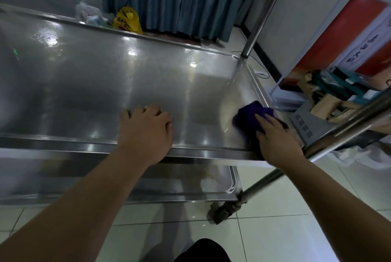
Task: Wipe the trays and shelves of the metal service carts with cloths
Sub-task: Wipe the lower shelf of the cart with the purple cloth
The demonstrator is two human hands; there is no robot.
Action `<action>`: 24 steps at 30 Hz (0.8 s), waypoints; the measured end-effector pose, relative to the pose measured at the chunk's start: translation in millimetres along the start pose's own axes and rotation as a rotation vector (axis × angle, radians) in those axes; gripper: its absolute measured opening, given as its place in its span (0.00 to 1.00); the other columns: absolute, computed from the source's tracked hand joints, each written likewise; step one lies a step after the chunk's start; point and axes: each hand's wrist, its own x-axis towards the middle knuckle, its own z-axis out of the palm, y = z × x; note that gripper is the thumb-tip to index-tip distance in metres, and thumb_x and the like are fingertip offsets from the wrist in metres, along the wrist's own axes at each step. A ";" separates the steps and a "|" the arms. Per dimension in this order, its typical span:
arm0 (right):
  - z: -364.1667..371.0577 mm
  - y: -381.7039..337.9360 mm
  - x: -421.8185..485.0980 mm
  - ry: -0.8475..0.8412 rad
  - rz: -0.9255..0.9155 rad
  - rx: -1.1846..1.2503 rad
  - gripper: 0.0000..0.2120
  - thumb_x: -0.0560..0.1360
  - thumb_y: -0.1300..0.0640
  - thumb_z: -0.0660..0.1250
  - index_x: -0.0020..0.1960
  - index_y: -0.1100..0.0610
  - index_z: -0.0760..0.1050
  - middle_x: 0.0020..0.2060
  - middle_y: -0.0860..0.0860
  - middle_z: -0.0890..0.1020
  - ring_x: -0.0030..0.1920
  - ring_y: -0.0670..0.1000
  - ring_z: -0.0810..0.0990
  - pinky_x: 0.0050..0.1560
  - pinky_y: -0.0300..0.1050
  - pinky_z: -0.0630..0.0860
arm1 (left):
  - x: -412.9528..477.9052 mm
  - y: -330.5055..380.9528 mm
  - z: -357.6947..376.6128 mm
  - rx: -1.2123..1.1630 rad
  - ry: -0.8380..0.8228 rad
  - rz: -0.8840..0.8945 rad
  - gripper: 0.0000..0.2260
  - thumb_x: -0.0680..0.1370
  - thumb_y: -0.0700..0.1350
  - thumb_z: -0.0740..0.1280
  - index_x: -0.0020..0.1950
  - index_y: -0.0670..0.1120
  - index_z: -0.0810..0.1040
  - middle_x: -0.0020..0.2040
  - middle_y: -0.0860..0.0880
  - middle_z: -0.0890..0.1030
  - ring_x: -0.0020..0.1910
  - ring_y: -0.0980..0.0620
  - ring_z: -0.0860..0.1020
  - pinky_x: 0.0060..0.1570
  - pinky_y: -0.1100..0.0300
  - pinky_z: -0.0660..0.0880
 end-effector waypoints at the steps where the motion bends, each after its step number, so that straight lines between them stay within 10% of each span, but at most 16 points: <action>1: -2.5 -3.8 11.5 -0.032 0.116 0.063 0.24 0.80 0.50 0.51 0.75 0.43 0.51 0.76 0.47 0.53 0.71 0.60 0.58 0.66 0.58 0.60 | 0.6 0.6 0.0 0.001 -0.003 0.001 0.15 0.78 0.54 0.52 0.56 0.54 0.76 0.57 0.50 0.76 0.54 0.44 0.74 0.59 0.44 0.67; 5: -16.5 -43.9 70.6 -0.007 0.246 0.246 0.26 0.77 0.53 0.58 0.74 0.48 0.56 0.74 0.54 0.55 0.69 0.67 0.58 0.67 0.67 0.57 | 1.8 0.0 2.2 0.022 -0.008 0.000 0.15 0.78 0.54 0.52 0.57 0.55 0.75 0.57 0.52 0.75 0.54 0.46 0.74 0.58 0.46 0.66; 13: -9.1 -72.1 99.5 0.067 -0.180 0.191 0.22 0.80 0.49 0.54 0.73 0.40 0.58 0.75 0.45 0.60 0.68 0.60 0.62 0.67 0.56 0.60 | 0.8 -2.1 3.5 0.006 0.021 0.017 0.16 0.77 0.54 0.51 0.55 0.54 0.76 0.55 0.52 0.75 0.51 0.46 0.74 0.55 0.47 0.66; 19: -17.0 -53.1 130.3 0.024 0.274 0.216 0.24 0.76 0.54 0.57 0.72 0.48 0.60 0.72 0.53 0.60 0.69 0.68 0.57 0.66 0.68 0.55 | 1.5 0.2 6.6 -0.011 0.040 0.011 0.16 0.77 0.54 0.51 0.55 0.54 0.76 0.55 0.52 0.75 0.52 0.47 0.74 0.55 0.46 0.65; 24: -10.4 -106.7 118.5 0.045 -0.189 0.212 0.22 0.79 0.47 0.54 0.73 0.39 0.59 0.75 0.43 0.58 0.69 0.63 0.59 0.68 0.60 0.56 | 2.1 -1.5 6.8 -0.021 0.020 0.014 0.18 0.77 0.54 0.48 0.55 0.54 0.75 0.55 0.52 0.75 0.52 0.47 0.73 0.57 0.45 0.65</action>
